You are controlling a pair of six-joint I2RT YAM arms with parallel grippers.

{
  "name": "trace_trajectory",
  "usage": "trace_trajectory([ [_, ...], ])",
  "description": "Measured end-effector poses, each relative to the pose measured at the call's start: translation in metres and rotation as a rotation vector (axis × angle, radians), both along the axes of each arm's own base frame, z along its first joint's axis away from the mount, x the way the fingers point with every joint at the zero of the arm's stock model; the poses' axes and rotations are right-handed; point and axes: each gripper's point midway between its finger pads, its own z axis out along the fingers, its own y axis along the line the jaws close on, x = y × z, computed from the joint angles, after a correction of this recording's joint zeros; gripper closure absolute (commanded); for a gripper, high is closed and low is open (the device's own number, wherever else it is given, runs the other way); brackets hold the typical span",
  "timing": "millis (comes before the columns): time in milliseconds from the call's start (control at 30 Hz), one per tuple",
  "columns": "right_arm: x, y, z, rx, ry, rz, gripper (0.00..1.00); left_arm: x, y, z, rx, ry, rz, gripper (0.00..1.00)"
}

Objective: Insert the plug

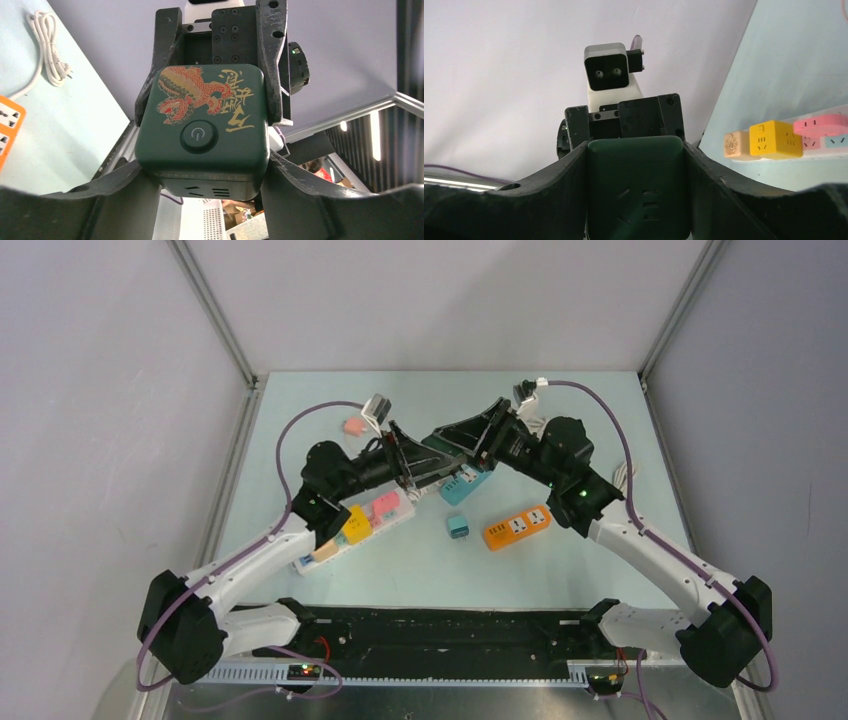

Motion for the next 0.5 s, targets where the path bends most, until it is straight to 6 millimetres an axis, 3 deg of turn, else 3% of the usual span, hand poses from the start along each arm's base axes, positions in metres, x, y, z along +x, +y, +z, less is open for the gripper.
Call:
trace_trajectory([
  [200,-0.001,0.000,0.004,0.018,-0.006,0.007,0.46,-0.002,0.002,0.003,-0.031,0.010,-0.009,0.46],
  [267,-0.002,0.001,0.000,0.014,0.002,0.012,0.44,-0.002,0.003,-0.001,-0.030,0.018,-0.009,0.55],
  [333,-0.002,0.001,-0.004,0.010,0.010,0.016,0.36,-0.002,0.003,-0.004,-0.028,0.029,-0.007,0.73],
  [367,-0.002,0.001,-0.005,0.009,0.013,0.018,0.25,-0.002,0.004,-0.006,-0.027,0.031,-0.006,0.86],
  [400,-0.003,0.001,-0.006,0.010,0.017,0.021,0.18,-0.002,0.004,-0.006,-0.026,0.031,-0.006,0.93],
  [433,-0.003,0.001,-0.006,0.013,0.020,0.023,0.05,-0.002,0.004,-0.006,-0.026,0.030,-0.006,0.98],
  [500,-0.003,0.001,-0.005,0.015,0.016,0.024,0.01,-0.001,0.006,-0.006,-0.024,0.016,-0.001,1.00],
])
